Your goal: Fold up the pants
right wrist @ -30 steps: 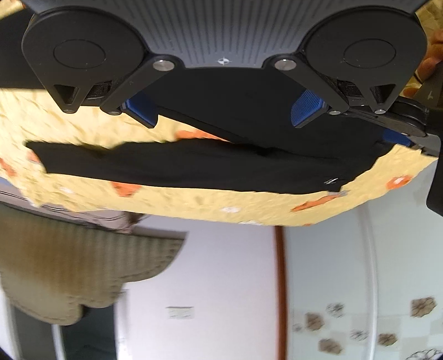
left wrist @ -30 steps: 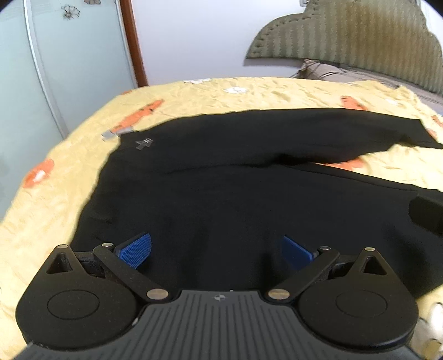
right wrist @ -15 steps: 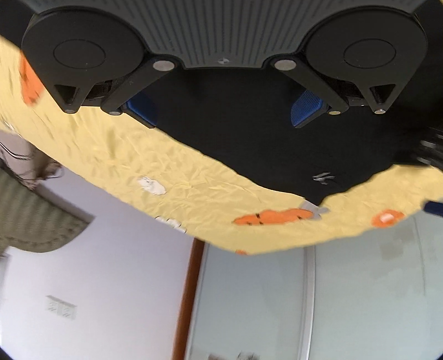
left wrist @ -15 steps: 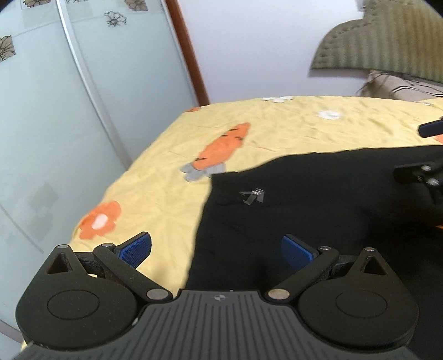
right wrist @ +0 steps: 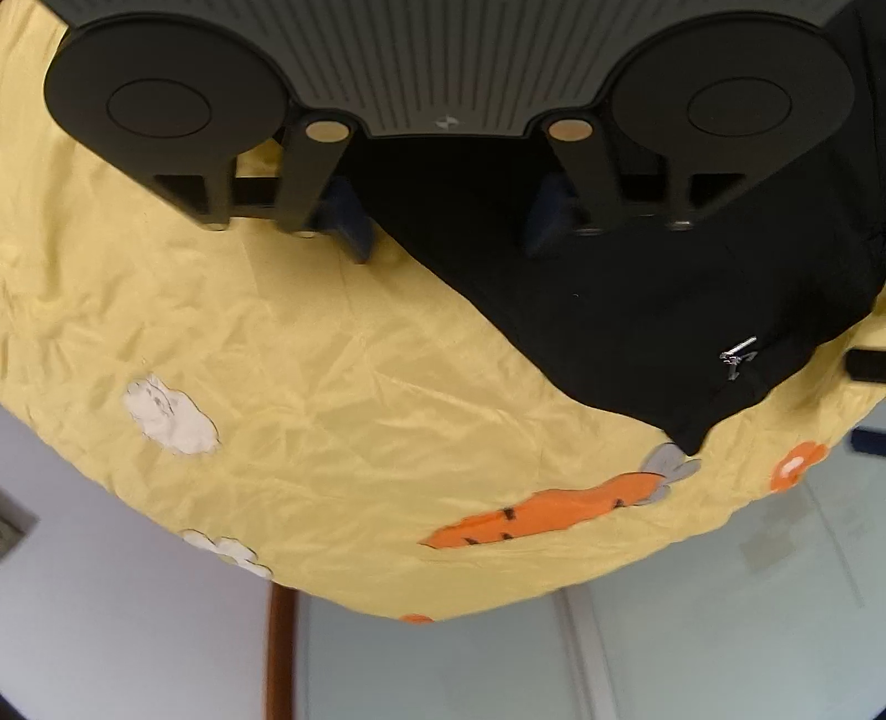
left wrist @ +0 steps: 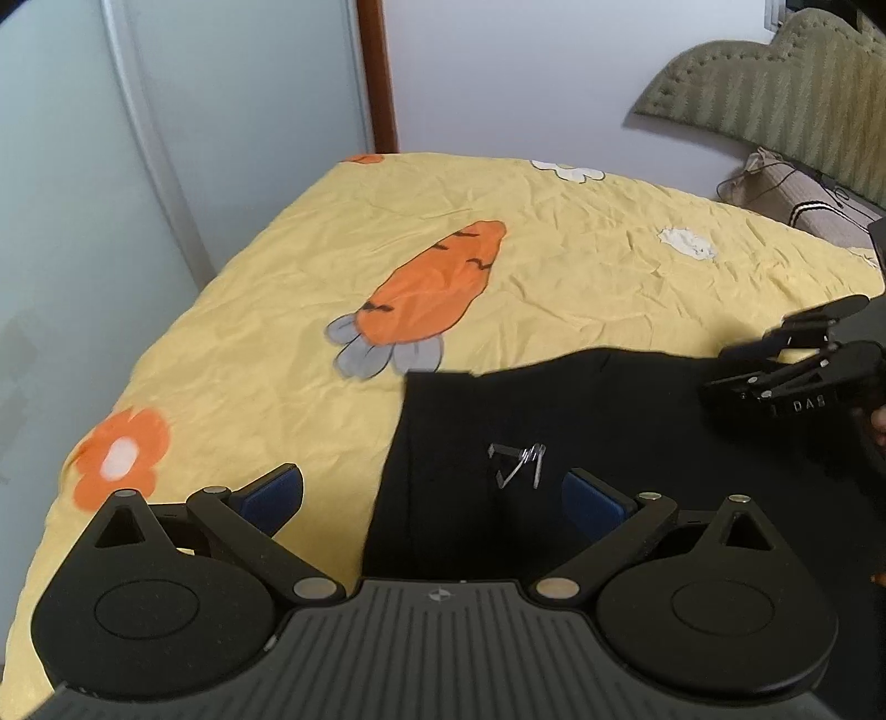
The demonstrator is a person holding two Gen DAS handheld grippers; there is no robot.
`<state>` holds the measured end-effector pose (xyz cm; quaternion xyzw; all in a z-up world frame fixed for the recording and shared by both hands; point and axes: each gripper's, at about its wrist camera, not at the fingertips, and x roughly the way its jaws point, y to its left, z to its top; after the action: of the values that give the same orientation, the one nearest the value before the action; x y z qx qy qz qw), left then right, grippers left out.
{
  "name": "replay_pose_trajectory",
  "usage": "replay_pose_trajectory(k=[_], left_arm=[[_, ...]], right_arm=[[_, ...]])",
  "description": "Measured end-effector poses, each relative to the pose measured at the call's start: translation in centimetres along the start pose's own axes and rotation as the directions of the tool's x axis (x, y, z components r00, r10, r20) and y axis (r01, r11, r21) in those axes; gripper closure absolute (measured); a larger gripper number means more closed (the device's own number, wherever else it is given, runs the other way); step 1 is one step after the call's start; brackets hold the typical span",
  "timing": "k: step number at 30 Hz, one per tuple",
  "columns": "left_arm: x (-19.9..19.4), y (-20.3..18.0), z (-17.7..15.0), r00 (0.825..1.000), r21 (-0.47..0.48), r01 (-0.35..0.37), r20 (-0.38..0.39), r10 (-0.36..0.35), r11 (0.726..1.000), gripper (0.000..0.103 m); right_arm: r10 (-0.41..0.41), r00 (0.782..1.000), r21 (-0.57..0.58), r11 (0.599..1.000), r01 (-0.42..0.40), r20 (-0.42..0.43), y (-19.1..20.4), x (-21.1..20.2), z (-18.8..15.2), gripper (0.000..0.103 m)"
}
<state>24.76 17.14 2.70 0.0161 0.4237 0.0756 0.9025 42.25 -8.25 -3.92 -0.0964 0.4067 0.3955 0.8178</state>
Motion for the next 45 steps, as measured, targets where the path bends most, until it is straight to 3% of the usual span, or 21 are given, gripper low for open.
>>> replay_pose_trajectory(k=[2,4,7,9,11,14,19,21,23,24,25,27,32,36,37,39,40,41,43,44,45], left_arm=[[0.9,-0.4,1.0,1.000,0.004,0.016,-0.005,-0.016,1.000,0.001],[2.0,-0.5,2.2,0.997,-0.023,0.069,-0.034,-0.070,0.997,0.003],[3.8,0.3,3.7,0.968,-0.157,0.208,-0.106,-0.226,0.965,0.006],[4.8,1.0,4.3,0.942,-0.269,0.270,-0.126,-0.311,0.925,0.006],[5.5,1.2,4.8,0.927,-0.341,0.292,-0.131,-0.353,0.894,0.006],[6.3,0.5,5.5,0.913,-0.358,0.312,-0.145,-0.382,0.880,0.008],[8.7,0.6,5.2,0.848,-0.502,0.353,-0.185,-0.496,0.790,0.018],[9.5,0.9,5.1,0.844,-0.543,0.339,-0.185,-0.504,0.768,0.026],[10.0,1.5,4.8,0.841,-0.589,0.333,-0.169,-0.515,0.736,0.050],[10.0,1.8,4.5,0.846,-0.598,0.328,-0.158,-0.509,0.731,0.077],[9.9,2.1,4.2,0.839,-0.608,0.342,-0.146,-0.524,0.717,0.093],[9.2,2.5,3.6,0.834,-0.616,0.355,-0.131,-0.536,0.703,0.099],[3.6,2.9,1.6,0.864,-0.529,0.400,-0.057,-0.501,0.748,0.099],[-1.1,2.6,-0.4,0.870,-0.470,0.435,0.000,-0.492,0.768,0.099],[-2.0,2.3,-0.7,0.872,-0.457,0.440,0.013,-0.489,0.773,0.099],[-3.5,1.9,-1.2,0.880,-0.432,0.442,0.036,-0.474,0.786,0.099],[-3.8,1.6,-1.4,0.883,-0.419,0.441,0.041,-0.468,0.794,0.099],[-4.3,1.4,-1.7,0.884,-0.406,0.442,0.045,-0.466,0.800,0.099],[-5.0,1.0,-2.1,0.887,-0.385,0.441,0.050,-0.459,0.811,0.099],[-5.3,0.9,-2.4,0.890,-0.380,0.436,0.047,-0.454,0.816,0.099],[-5.2,0.9,-2.7,0.891,-0.378,0.433,0.043,-0.451,0.818,0.099]], right_arm=[[-0.006,1.000,-0.027,1.000,0.006,0.000,0.6,-0.6,-0.1,0.088],[-0.069,0.997,-0.095,0.993,0.070,0.018,2.0,-1.3,-0.6,0.095],[-0.196,0.976,-0.228,0.950,0.213,0.094,5.4,-2.6,-2.0,0.097],[-0.262,0.950,-0.342,0.888,0.307,0.171,8.5,-3.6,-3.7,0.097],[-0.299,0.928,-0.426,0.826,0.369,0.223,11.2,-4.4,-5.5,0.097],[-0.332,0.899,-0.498,0.750,0.435,0.285,13.9,-5.1,-7.8,0.097],[-0.358,0.859,-0.541,0.669,0.510,0.367,15.9,-6.1,-10.3,0.097],[-0.359,0.850,-0.551,0.649,0.524,0.385,16.5,-6.4,-10.9,0.097],[-0.360,0.850,-0.554,0.647,0.524,0.384,16.8,-6.7,-11.3,0.097],[-0.364,0.848,-0.554,0.644,0.528,0.385,17.0,-6.7,-11.4,0.097],[-0.368,0.845,-0.554,0.639,0.533,0.388,17.1,-6.8,-11.8,0.097],[-0.368,0.846,-0.547,0.647,0.532,0.387,17.3,-6.9,-11.8,0.097],[-0.357,0.842,-0.529,0.660,0.533,0.404,18.7,-8.4,-11.6,0.097],[-0.391,0.832,-0.525,0.648,0.552,0.394,19.2,-9.0,-11.8,0.096],[-0.410,0.823,-0.518,0.640,0.567,0.394,19.2,-9.0,-11.9,0.090],[-0.456,0.793,-0.513,0.605,0.609,0.405,19.5,-8.8,-12.6,0.063],[-0.475,0.769,-0.519,0.567,0.639,0.427,20.1,-8.8,-13.2,0.027],[-0.483,0.747,-0.531,0.525,0.665,0.458,20.4,-8.5,-13.9,0.012],[-0.501,0.687,-0.544,0.422,0.725,0.526,21.4,-8.3,-15.1,0.005],[-0.510,0.687,-0.542,0.426,0.724,0.518,21.4,-8.1,-15.1,0.005],[-0.508,0.705,-0.535,0.461,0.707,0.494,21.1,-8.3,-14.8,0.006]])
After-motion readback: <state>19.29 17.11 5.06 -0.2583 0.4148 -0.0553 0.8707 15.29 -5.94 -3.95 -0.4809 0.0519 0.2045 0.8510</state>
